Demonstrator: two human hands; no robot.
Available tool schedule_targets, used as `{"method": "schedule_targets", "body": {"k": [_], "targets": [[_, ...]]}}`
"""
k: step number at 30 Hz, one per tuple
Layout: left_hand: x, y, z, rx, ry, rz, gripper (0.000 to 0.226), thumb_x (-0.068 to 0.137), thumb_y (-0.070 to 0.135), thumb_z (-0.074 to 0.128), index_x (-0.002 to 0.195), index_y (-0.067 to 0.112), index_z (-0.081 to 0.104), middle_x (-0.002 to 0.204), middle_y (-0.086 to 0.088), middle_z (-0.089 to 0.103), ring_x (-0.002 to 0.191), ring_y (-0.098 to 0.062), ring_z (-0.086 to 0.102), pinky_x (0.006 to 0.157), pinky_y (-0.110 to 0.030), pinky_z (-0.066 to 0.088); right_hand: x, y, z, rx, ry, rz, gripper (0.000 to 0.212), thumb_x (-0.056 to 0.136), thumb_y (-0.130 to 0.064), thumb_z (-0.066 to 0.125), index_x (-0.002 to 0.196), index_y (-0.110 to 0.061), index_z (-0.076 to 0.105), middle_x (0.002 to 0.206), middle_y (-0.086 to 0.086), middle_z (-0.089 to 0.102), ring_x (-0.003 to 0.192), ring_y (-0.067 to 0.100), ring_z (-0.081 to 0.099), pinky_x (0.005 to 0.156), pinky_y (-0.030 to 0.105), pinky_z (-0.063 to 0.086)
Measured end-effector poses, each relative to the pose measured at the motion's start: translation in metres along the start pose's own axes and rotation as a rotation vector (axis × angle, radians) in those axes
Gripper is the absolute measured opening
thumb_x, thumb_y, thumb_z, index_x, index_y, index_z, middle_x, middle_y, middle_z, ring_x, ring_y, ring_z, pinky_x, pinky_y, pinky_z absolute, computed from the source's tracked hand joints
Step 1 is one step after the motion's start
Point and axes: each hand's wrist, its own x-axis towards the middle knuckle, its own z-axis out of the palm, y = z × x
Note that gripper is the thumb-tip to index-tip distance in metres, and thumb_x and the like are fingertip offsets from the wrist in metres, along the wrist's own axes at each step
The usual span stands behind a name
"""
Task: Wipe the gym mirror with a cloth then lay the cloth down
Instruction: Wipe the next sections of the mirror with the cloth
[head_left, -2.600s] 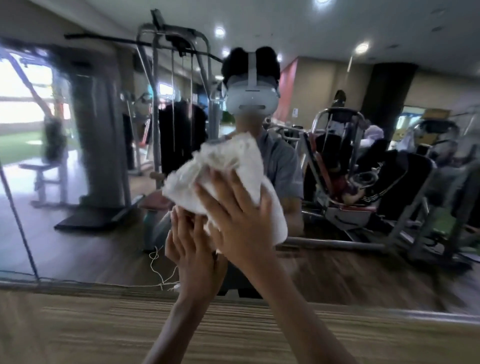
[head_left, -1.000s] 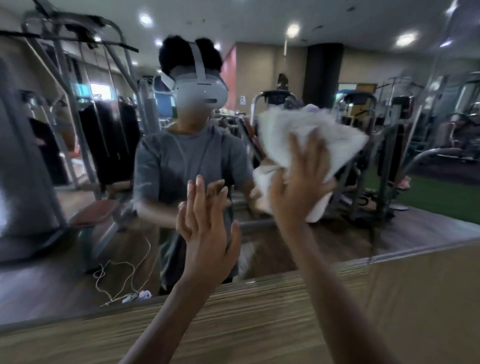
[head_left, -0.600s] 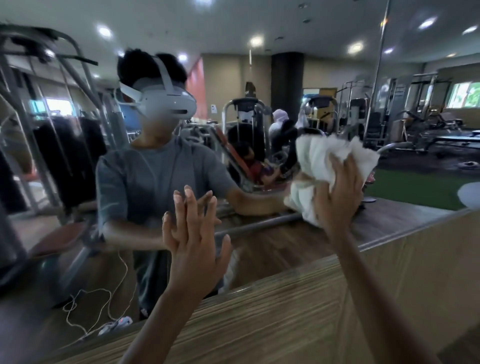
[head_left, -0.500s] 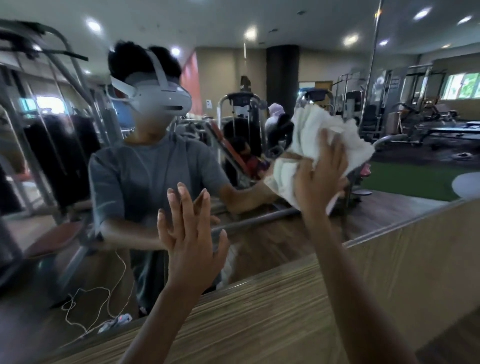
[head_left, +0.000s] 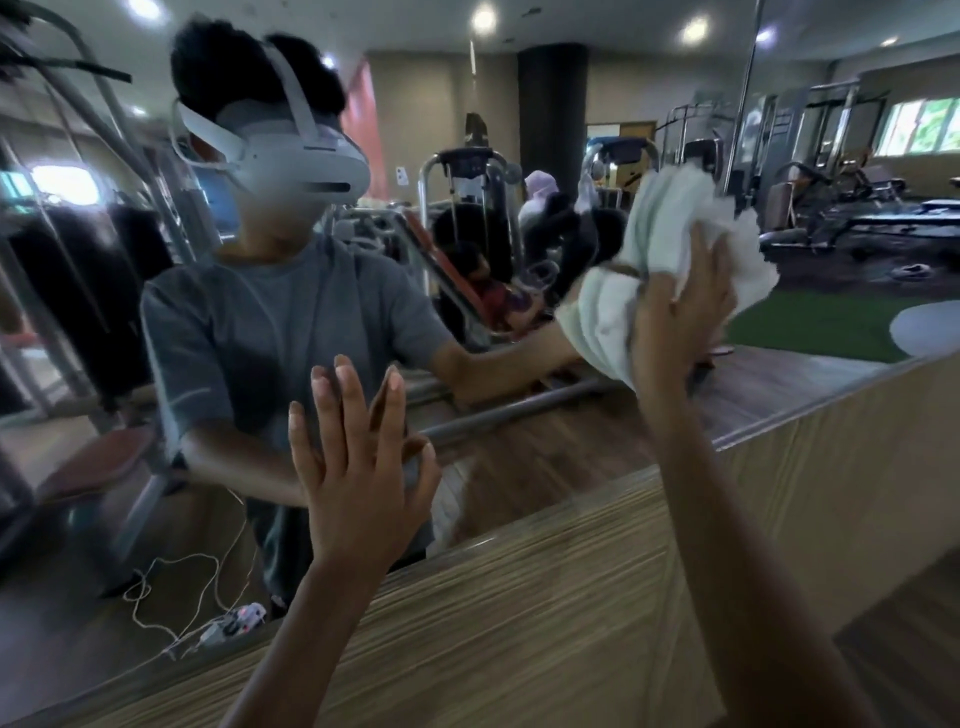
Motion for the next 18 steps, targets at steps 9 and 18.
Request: {"method": "schedule_targets", "body": {"k": [9,18], "targets": [[-0.039,0.0,0.008,-0.038,-0.016,0.02,0.063,0.101,0.039,0.044,0.157,0.015,0.03,0.166,-0.021,0.011,0.154,-0.037,0.008,0.123,-0.058,0.008,-0.113,0.123,-0.036,-0.317,-0.365,-0.901,0.034,0.092,-0.035,0.042,0.119,-0.02,0.056,0.141,0.012,0.044,0.128,0.032,0.043,0.095,0.052,0.042],[-0.082,0.007,0.024,0.009,-0.059,0.058,0.071,0.099,0.045,0.043,0.16,0.016,0.022,0.167,-0.02,0.007,0.153,-0.041,0.009,0.121,-0.062,0.009,-0.078,0.047,-0.003,-0.117,-0.008,-0.086,0.066,0.082,-0.027,0.04,0.144,-0.01,0.05,0.152,0.019,0.042,0.143,0.034,0.035,0.114,0.046,0.022]]}}
